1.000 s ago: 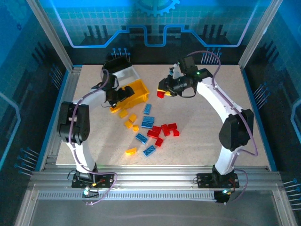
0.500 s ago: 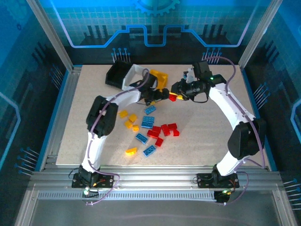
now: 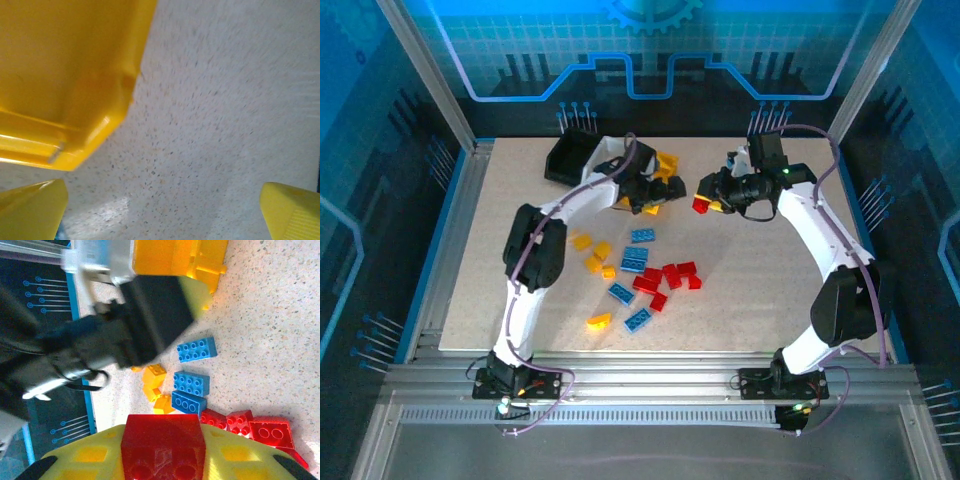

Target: Sort the legos into containers by color

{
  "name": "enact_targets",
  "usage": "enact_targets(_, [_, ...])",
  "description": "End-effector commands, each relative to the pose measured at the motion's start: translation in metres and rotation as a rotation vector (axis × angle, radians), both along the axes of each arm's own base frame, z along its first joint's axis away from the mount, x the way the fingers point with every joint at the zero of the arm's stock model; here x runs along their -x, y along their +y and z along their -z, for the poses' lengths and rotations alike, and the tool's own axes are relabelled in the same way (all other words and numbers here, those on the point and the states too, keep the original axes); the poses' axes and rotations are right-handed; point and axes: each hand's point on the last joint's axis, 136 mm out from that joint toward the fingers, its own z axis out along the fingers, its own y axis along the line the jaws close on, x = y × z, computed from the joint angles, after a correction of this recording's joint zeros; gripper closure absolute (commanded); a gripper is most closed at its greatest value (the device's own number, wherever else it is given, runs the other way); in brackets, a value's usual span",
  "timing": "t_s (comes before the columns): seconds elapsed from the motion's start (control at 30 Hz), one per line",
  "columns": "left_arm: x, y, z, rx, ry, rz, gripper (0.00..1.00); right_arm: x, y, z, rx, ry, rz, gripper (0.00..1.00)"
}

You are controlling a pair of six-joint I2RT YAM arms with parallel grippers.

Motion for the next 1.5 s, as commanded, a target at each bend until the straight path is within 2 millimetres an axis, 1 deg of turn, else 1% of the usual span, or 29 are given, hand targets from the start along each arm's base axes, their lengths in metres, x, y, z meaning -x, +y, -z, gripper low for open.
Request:
enact_targets(0.0, [-0.022, 0.019, -0.040, 0.038, -0.074, -0.009, 0.01, -0.003, -0.004, -0.021, -0.029, -0.048, 0.009, 0.64])
enact_targets(0.1, [-0.041, 0.015, -0.034, 0.037, -0.082, 0.006, 0.01, -0.001, -0.005, -0.020, -0.028, -0.037, 0.002, 0.65])
enact_targets(0.23, [-0.063, 0.000, -0.011, 0.040, -0.066, 0.023, 0.01, 0.003, -0.009, -0.022, -0.023, -0.030, 0.000, 0.64])
enact_targets(0.33, [-0.074, -0.007, 0.005, 0.059, -0.046, 0.007, 0.01, 0.004, -0.012, -0.025, -0.021, -0.030, 0.000, 0.65])
enact_targets(0.4, [-0.074, -0.013, 0.015, 0.065, -0.027, 0.003, 0.01, 0.004, -0.015, -0.028, -0.018, -0.034, 0.003, 0.65])
enact_targets(0.53, [-0.063, -0.026, 0.029, 0.052, 0.006, 0.024, 0.01, 0.005, -0.024, -0.031, -0.015, -0.048, 0.020, 0.65])
enact_targets(0.6, [-0.055, -0.034, 0.032, 0.053, 0.026, 0.031, 0.01, 0.007, -0.027, -0.030, -0.016, -0.048, 0.028, 0.65])
enact_targets(0.8, [-0.016, -0.071, 0.038, 0.055, 0.109, 0.036, 0.01, 0.020, -0.040, -0.024, -0.007, -0.049, 0.064, 0.65])
enact_targets(0.87, [-0.009, -0.086, 0.039, 0.085, 0.122, 0.030, 0.01, 0.026, -0.045, -0.023, -0.012, -0.049, 0.084, 0.65])
enact_targets(0.93, [-0.005, -0.104, 0.039, 0.120, 0.126, 0.032, 0.01, 0.031, -0.050, -0.024, -0.012, -0.050, 0.097, 0.64])
enact_targets(1.17, [-0.009, -0.162, 0.029, 0.253, 0.113, 0.007, 0.01, 0.051, -0.066, -0.031, 0.005, -0.064, 0.128, 0.64])
enact_targets(1.3, [-0.003, -0.192, 0.027, 0.338, 0.130, -0.016, 0.01, 0.058, -0.073, -0.034, 0.006, -0.069, 0.146, 0.64])
enact_targets(1.4, [0.005, -0.206, 0.018, 0.369, 0.133, 0.013, 0.01, 0.060, -0.075, -0.036, 0.006, -0.079, 0.154, 0.64])
enact_targets(1.47, [0.009, -0.204, 0.009, 0.365, 0.124, 0.032, 0.01, 0.060, -0.076, -0.038, 0.004, -0.090, 0.157, 0.64])
